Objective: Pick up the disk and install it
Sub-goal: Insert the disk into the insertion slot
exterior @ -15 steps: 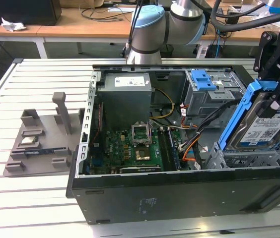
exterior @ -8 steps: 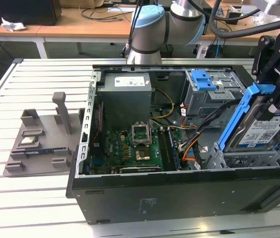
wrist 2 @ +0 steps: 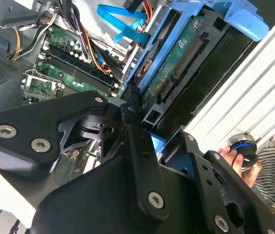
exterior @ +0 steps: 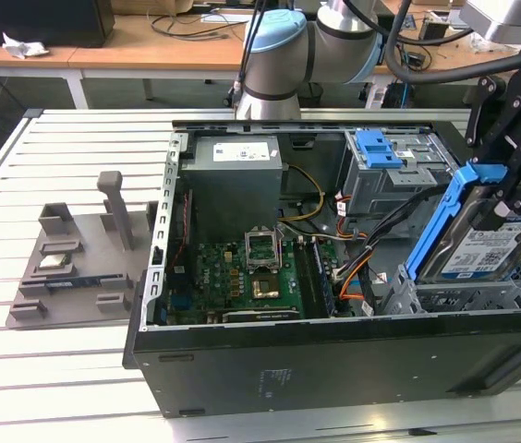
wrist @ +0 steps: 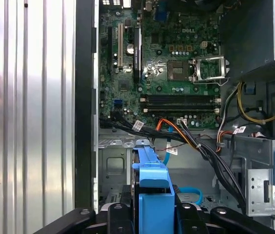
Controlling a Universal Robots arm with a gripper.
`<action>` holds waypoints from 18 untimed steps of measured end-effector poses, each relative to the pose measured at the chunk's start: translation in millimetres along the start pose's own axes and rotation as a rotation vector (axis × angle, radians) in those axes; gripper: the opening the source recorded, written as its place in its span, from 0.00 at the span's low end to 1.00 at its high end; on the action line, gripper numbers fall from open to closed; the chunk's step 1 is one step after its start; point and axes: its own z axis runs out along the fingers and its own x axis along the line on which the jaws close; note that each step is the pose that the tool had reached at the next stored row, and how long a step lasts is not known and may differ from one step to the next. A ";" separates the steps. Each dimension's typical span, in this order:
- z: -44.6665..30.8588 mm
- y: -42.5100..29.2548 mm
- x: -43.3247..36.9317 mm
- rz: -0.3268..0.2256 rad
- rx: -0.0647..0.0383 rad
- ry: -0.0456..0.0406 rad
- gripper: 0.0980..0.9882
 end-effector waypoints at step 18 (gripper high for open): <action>11.0 -0.5 0.2 0.000 0.000 0.0000 0.30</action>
